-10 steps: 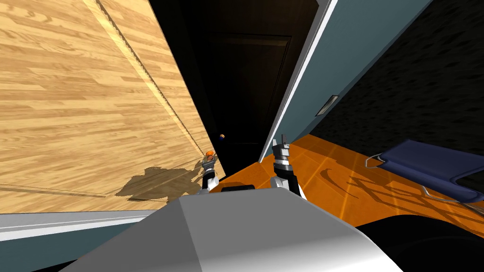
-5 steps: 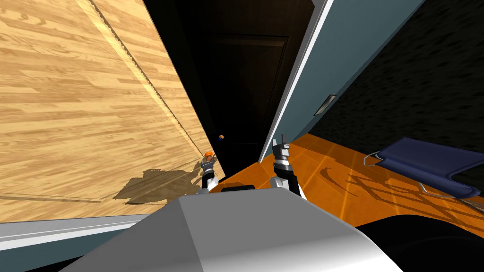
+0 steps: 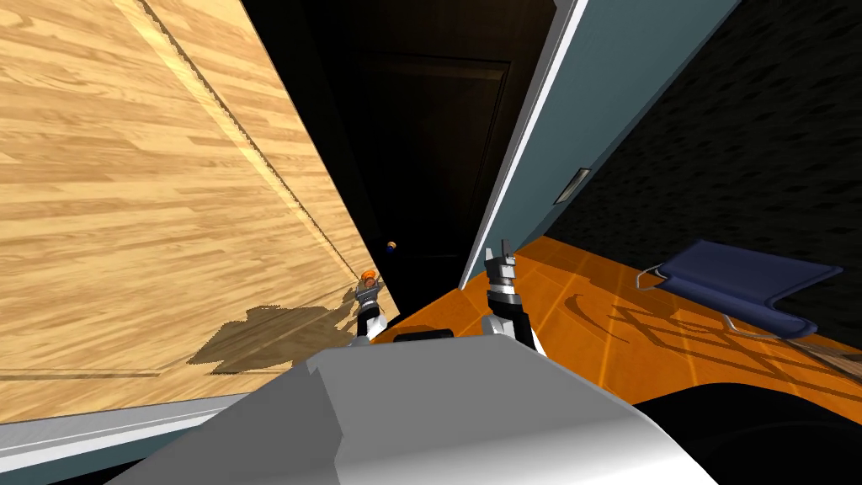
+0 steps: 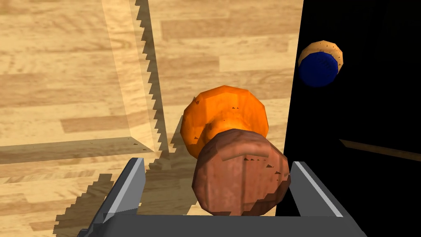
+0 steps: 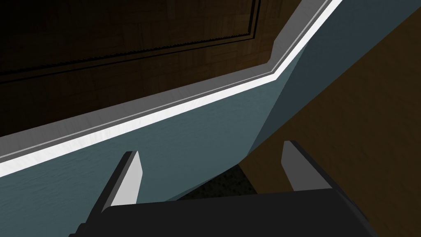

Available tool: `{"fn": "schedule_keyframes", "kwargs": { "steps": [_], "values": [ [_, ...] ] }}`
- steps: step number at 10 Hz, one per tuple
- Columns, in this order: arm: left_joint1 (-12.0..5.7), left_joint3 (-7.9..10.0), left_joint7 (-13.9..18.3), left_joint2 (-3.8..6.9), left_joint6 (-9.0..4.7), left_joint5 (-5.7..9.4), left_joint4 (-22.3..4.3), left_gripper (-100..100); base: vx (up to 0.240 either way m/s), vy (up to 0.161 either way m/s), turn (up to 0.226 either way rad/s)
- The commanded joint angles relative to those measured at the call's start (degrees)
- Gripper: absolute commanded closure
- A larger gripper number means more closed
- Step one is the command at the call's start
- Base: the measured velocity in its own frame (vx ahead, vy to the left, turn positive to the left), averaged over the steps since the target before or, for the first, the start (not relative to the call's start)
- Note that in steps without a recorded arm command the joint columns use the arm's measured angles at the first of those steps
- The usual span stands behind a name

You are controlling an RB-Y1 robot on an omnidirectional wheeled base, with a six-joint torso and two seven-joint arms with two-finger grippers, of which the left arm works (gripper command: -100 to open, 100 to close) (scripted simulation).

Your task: Push the door open

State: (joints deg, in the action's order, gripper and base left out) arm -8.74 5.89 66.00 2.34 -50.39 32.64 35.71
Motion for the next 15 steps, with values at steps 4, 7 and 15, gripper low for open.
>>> {"fn": "schedule_keyframes", "kwargs": {
  "steps": [4, 7, 15],
  "values": [
    [0.92, 2.52, -0.56, 1.3, -1.3, 1.06, 0.28, 100, 0.026, 0.012, -0.027],
    [-0.18, 3.35, -0.81, 1.45, -1.56, 1.41, -2.29, 100, 0.029, 0.019, -0.019],
    [0.89, 5.02, -1.32, 1.76, -2.08, 2.12, -0.15, 100, 0.017, 0.013, -0.02]
  ]
}}
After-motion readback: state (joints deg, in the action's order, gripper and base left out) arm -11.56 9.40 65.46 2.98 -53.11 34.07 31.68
